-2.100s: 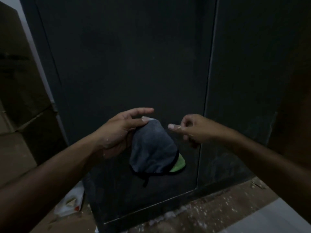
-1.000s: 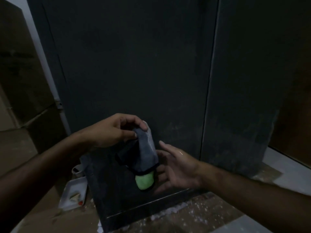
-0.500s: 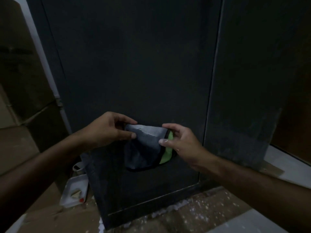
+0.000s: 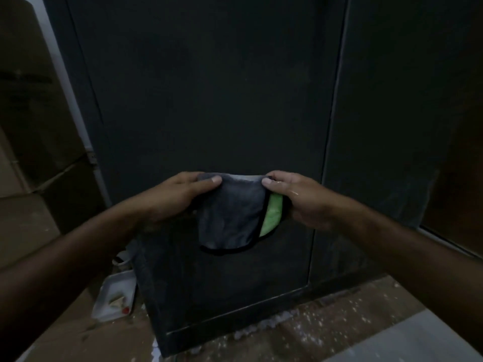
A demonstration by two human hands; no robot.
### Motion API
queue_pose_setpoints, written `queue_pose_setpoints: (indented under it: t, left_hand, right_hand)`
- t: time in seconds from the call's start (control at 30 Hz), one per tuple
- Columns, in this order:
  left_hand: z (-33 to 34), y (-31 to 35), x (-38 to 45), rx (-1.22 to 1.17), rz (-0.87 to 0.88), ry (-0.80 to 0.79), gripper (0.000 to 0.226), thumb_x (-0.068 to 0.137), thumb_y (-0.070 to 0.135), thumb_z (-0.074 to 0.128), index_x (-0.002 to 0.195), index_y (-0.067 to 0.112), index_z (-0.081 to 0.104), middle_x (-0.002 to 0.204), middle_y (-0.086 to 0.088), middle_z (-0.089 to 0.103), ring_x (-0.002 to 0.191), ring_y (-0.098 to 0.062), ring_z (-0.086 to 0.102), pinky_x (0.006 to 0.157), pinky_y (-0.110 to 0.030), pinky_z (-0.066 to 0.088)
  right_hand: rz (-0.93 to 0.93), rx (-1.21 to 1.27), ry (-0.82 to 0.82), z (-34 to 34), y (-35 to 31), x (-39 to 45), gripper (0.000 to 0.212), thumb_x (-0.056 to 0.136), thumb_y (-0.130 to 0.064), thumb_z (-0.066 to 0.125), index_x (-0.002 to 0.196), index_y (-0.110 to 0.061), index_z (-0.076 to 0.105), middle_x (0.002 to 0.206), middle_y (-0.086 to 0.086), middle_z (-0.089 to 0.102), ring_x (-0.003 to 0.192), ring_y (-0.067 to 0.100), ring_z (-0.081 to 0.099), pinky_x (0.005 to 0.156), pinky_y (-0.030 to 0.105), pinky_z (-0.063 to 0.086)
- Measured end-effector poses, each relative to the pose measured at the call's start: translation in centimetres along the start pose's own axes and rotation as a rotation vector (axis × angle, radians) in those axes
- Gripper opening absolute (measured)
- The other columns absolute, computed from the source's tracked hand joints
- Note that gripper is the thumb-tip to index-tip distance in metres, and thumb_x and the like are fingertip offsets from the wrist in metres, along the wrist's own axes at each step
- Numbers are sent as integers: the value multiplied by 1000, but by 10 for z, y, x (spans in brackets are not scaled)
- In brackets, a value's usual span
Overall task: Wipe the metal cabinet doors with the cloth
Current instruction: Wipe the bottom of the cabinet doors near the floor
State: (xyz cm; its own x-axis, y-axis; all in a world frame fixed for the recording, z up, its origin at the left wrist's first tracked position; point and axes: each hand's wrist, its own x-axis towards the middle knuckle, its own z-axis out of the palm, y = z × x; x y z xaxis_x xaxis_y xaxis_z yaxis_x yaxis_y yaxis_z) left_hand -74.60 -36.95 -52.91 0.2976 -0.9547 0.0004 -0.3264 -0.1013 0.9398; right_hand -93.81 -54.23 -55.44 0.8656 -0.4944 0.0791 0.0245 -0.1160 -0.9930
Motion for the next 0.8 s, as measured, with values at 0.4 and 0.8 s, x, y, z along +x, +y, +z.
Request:
queue_pose_setpoints:
  t: [0.4, 0.8]
  left_hand:
    - [12, -14, -3, -354, -75, -40, 60, 76, 4, 78, 133, 18, 68, 135, -12, 71, 117, -26, 73, 91, -40, 64]
    - [6, -21, -9, 884, 220, 35, 17, 87, 37, 79, 101, 29, 74, 116, 10, 51, 106, -6, 57, 86, -31, 54]
  right_hand:
    - [24, 76, -104, -4, 8, -13, 45, 82, -20, 81, 124, -18, 66, 121, 4, 71, 107, 18, 71, 83, 30, 60]
    - [-204, -1045, -112, -3, 10, -2, 17, 88, -42, 77, 99, -30, 74, 116, -16, 56, 102, -1, 58, 85, 23, 50]
